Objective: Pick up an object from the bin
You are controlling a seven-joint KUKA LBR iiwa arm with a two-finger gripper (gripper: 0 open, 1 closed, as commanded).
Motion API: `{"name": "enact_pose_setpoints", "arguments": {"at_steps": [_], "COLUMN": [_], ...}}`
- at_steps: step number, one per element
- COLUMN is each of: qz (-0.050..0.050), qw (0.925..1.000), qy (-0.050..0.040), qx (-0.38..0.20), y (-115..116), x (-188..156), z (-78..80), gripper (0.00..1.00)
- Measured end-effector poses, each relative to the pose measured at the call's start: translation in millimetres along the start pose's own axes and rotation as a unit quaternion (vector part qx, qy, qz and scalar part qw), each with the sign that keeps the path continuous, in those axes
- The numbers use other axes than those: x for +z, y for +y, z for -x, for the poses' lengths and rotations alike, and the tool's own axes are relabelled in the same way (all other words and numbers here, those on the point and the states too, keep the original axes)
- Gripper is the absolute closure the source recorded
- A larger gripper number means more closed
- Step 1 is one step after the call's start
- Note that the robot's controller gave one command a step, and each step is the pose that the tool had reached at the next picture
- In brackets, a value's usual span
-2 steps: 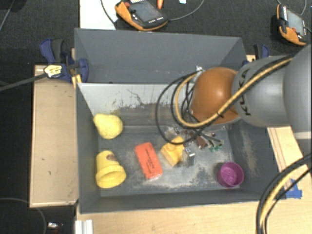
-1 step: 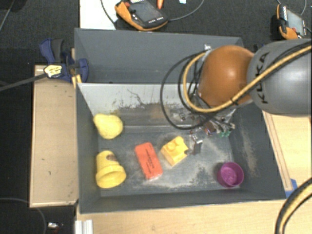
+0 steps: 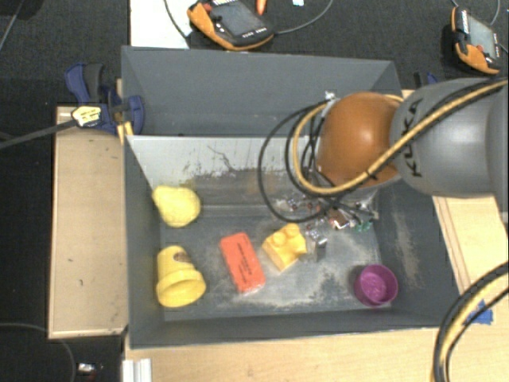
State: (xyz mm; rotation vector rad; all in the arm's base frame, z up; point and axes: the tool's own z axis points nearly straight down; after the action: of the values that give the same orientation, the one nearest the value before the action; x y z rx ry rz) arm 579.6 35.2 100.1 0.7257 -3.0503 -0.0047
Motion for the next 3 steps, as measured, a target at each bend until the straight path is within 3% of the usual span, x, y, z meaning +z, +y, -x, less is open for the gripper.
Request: {"name": "enact_pose_setpoints", "arguments": {"at_steps": [1, 2, 3], "qz": [-0.003, 0.0, 0.0], "qw": [0.9944, 0.9955, 0.9955], "qy": [-0.0053, -0.0015, -0.0015], "qx": [-0.106, -0.095, -0.095], "y": [5, 2, 2], "x": [30, 29, 29], "z": [16.5, 4.6, 4.6], "gripper": [0.0, 1.0, 1.0]}}
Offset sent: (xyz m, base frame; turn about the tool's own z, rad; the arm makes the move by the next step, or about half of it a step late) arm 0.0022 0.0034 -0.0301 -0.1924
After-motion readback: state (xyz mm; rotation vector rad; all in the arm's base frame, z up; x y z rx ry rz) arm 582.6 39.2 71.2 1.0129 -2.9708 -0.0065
